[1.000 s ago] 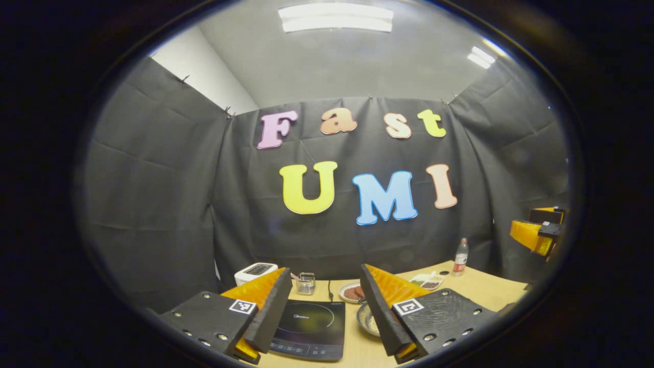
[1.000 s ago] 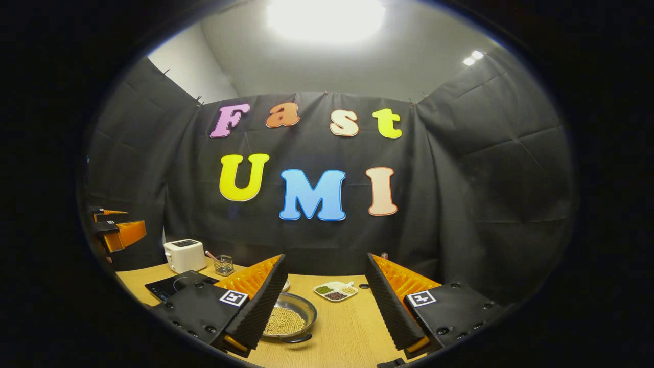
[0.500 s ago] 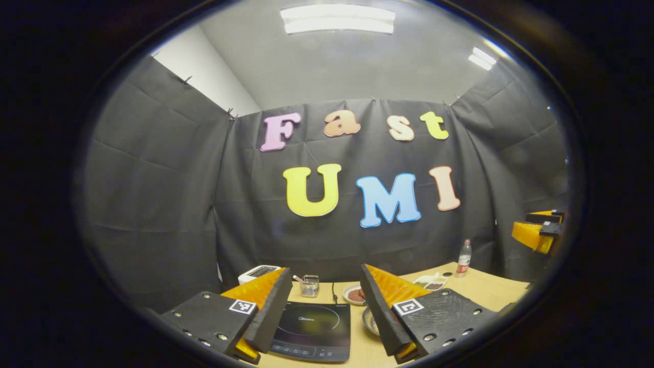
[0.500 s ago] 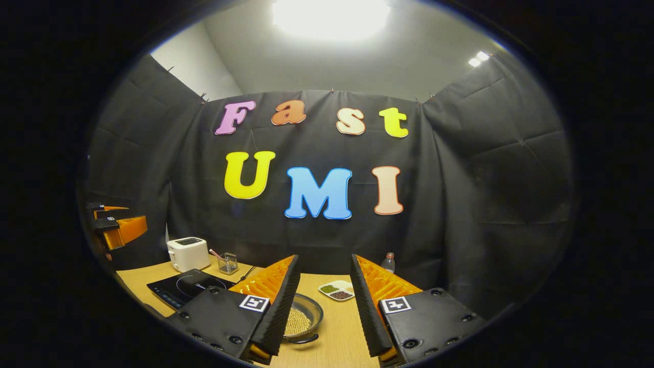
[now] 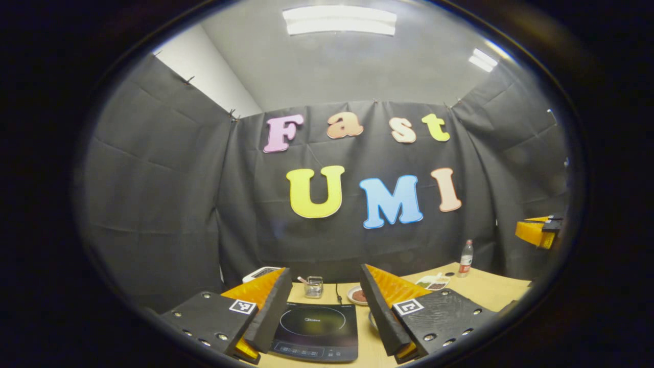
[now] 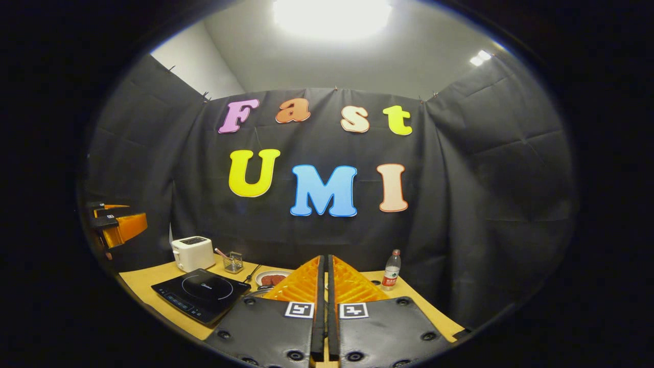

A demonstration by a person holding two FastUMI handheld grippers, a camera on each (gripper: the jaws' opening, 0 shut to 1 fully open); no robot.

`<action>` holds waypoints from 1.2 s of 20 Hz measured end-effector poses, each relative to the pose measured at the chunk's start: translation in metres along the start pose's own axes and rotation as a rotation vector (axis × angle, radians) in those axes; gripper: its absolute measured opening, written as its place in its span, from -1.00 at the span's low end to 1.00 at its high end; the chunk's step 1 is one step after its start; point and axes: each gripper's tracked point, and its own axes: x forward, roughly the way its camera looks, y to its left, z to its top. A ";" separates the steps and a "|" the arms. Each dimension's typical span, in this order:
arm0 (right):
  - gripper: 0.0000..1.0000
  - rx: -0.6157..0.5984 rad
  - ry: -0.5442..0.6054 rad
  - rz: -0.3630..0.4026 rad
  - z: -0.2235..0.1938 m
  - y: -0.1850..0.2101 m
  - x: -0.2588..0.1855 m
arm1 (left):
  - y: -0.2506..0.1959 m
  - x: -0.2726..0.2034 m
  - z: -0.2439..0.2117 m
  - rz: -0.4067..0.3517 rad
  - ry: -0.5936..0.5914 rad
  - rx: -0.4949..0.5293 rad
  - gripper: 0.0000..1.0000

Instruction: First push the handle of the pot to place it horizontally, then grasp the pot with both hands and set it on the induction cooktop.

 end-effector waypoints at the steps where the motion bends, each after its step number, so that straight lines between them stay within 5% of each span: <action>1: -0.91 0.004 0.014 0.009 -0.005 0.004 0.001 | 0.004 0.000 0.001 0.000 -0.003 0.000 0.58; 12: -0.96 -0.062 0.288 0.198 -0.090 0.066 0.002 | 0.041 -0.007 0.000 0.012 -0.027 -0.007 0.58; 24: -0.96 -0.094 0.623 0.408 -0.206 0.076 0.019 | 0.035 0.002 -0.013 0.119 0.029 0.029 0.58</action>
